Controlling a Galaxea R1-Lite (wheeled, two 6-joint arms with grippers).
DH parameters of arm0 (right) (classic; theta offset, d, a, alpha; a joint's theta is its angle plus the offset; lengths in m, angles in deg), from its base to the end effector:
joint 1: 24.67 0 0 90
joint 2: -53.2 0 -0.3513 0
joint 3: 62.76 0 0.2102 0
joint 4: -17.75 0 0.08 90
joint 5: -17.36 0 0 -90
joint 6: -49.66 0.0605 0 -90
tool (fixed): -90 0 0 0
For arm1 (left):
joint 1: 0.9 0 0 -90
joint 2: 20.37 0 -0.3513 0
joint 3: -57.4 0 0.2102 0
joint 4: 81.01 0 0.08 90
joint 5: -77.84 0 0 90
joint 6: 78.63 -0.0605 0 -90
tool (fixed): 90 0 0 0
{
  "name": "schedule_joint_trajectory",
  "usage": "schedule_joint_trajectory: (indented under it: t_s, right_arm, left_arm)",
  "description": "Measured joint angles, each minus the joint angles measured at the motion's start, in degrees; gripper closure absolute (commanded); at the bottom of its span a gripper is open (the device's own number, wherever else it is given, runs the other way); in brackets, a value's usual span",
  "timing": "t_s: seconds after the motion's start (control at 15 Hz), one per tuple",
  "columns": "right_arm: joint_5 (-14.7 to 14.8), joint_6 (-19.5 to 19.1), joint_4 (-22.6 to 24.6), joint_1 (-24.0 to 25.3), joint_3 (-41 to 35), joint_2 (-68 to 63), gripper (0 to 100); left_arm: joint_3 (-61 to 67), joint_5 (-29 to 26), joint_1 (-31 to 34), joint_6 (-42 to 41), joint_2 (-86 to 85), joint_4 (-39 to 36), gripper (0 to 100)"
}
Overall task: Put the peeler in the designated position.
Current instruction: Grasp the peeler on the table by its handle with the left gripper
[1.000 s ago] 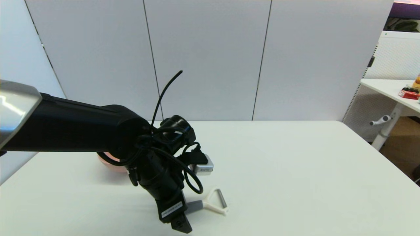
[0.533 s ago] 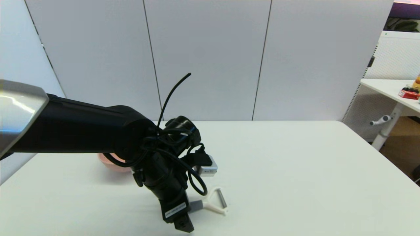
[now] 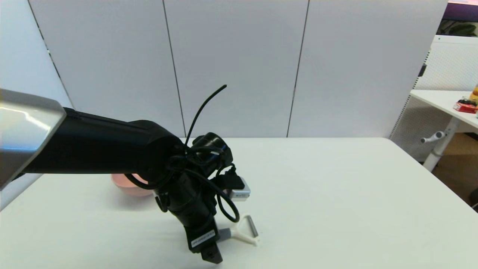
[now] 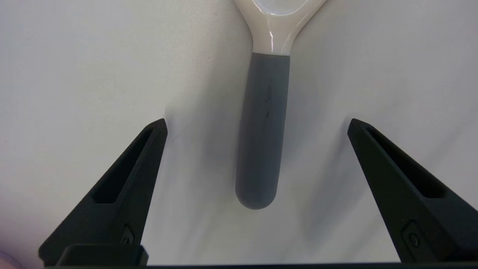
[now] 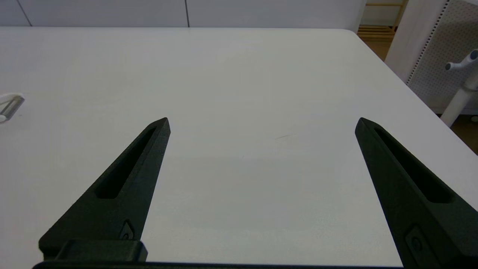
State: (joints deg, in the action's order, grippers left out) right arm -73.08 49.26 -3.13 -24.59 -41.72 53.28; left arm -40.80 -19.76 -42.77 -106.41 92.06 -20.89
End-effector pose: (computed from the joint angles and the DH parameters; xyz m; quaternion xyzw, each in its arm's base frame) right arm -0.0147 0.0004 0.0758 -0.0035 -0.0021 0.0045 1.0000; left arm 0.2743 -0.2566 0.1383 0.3465 0.4805 -0.4623 0.6598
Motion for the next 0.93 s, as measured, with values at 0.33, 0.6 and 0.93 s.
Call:
schedule_joint_trajectory:
  t_s: [0.33,0.6,0.93]
  right_arm:
    - [0.0,-0.01,0.0,0.0,0.0,0.0,0]
    - [-0.05,-0.01,0.0,0.0,0.0,0.0,0]
    - [0.0,-0.01,0.0,0.0,0.0,0.0,0]
  left_arm:
    - [-0.46,0.07,-0.04,0.3,0.4,1.51,0]
    - [-0.85,0.0,-0.04,0.37,0.82,3.47,0]
    - [-0.99,0.05,-0.06,0.41,1.38,3.39,0]
